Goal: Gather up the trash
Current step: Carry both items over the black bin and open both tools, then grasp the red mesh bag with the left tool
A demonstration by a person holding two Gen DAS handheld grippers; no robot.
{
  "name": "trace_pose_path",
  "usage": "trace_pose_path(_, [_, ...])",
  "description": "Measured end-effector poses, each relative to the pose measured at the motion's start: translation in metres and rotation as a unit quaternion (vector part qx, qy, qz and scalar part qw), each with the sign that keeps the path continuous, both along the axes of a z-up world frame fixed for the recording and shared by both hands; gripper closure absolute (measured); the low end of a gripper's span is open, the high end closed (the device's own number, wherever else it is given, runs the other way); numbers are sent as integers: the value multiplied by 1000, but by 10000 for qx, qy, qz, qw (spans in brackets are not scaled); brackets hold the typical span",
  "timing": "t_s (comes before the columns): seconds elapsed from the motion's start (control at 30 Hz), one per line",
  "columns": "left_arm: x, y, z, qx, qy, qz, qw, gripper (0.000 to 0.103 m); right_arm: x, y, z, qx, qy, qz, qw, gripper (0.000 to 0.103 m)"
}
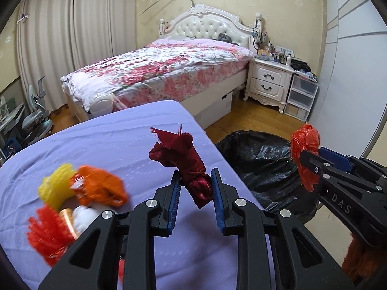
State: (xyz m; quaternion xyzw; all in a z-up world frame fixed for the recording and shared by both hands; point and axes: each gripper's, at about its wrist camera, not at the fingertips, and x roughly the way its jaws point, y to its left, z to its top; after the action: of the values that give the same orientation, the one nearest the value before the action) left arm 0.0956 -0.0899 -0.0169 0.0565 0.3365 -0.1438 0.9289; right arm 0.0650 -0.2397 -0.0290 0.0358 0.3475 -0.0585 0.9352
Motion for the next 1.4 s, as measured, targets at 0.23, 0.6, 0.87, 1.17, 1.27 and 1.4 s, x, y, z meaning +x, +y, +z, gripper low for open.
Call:
trace_pose_path(0.23, [23, -31, -11, 179, 74, -141, 9997, 77, 20, -17, -17, -71, 165, -227, 9996, 70])
trace_pose_path(0.6, [40, -49, -21, 381, 172, -269, 9988, 54, 37, -40, -31, 132, 278, -494, 9983, 56])
trace_pose_path(0.87, [42, -47, -19, 397, 113, -193, 9990, 36, 34, -50, -26, 142, 205, -665, 9975, 54])
trace_pose_path(1.17, [29, -26, -7, 345, 104, 5, 9994, 33, 18, -43, -13, 111, 100, -671, 9976, 47])
trace_pose_path(1.27, [20, -14, -2, 329, 99, 81, 9994, 33, 9, -33, -8, 97, 62, -579, 9983, 46])
trace_pose_path(1.4, [7, 4, 4, 304, 82, 201, 9993, 33, -6, -19, -5, 144, 71, -424, 9990, 46])
